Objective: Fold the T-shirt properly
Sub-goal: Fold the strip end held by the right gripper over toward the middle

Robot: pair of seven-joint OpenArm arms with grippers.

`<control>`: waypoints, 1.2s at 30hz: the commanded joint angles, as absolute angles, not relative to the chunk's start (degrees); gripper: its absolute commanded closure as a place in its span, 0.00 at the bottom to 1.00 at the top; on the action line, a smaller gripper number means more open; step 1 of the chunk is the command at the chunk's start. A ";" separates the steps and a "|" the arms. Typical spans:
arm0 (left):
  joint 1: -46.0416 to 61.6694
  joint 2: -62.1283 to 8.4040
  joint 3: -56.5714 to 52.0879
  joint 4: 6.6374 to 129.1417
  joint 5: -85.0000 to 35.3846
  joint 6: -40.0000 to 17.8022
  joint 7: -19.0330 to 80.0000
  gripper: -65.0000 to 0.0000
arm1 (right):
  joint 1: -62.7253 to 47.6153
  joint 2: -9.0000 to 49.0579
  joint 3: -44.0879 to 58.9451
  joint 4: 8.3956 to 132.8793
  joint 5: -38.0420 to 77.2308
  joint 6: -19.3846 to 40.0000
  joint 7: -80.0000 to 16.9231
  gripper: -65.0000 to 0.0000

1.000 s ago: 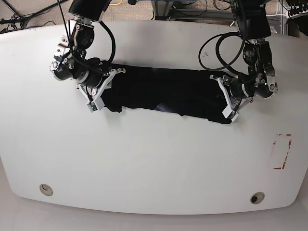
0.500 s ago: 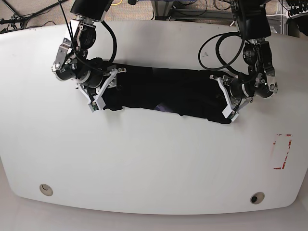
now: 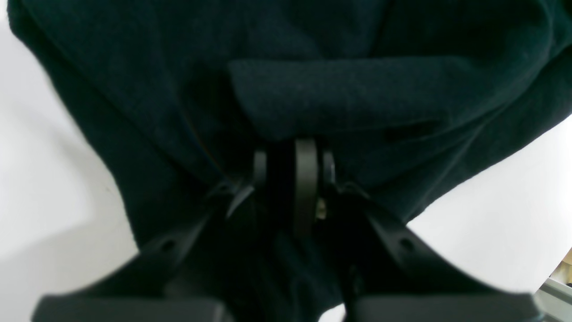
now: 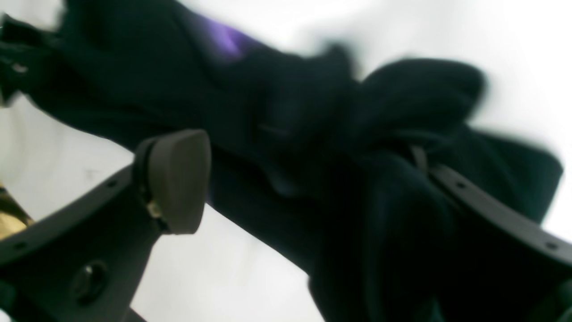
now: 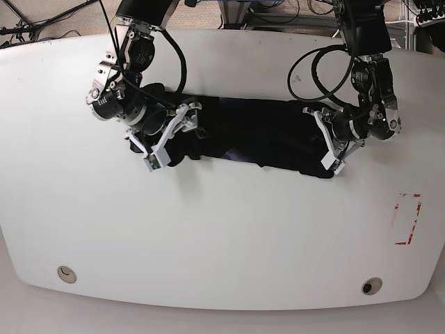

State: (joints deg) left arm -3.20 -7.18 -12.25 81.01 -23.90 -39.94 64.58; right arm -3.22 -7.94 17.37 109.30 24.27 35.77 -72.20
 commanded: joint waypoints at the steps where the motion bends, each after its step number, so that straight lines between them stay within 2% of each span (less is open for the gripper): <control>1: -2.15 -7.34 -11.82 80.22 -19.30 -40.00 69.85 0.90 | -2.77 -8.57 15.69 111.52 25.45 35.65 -71.34 0.19; 10: -2.33 -7.34 -11.82 80.13 -19.30 -40.00 69.76 0.90 | -3.47 -9.00 14.99 112.57 28.44 36.26 -71.34 0.19; 16: -2.33 -7.34 -11.82 80.13 -19.30 -40.00 69.49 0.90 | -3.91 -8.13 22.29 112.66 37.67 36.26 -71.96 0.19; 20: -2.33 -7.34 -11.82 80.04 -19.30 -40.00 68.18 0.90 | -3.91 -6.37 25.89 112.48 39.69 36.26 -73.54 0.19; 24: -2.15 -7.52 -11.82 80.04 -19.30 -40.00 66.68 0.90 | -4.09 -3.47 26.33 112.40 39.60 36.26 -73.71 0.19; 30: -2.15 -8.31 -11.82 80.04 -19.30 -40.00 66.68 0.90 | -3.82 -2.33 25.45 112.40 39.08 36.26 -73.80 0.19; 36: -2.15 -8.57 -11.82 80.04 -19.30 -40.00 66.68 0.90 | -2.68 -0.92 18.59 112.40 31.87 36.62 -72.13 0.19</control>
State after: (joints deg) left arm -2.83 -7.99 -11.94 80.60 -24.29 -40.18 62.24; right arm -4.14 -1.32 20.56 111.33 33.04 35.99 -74.46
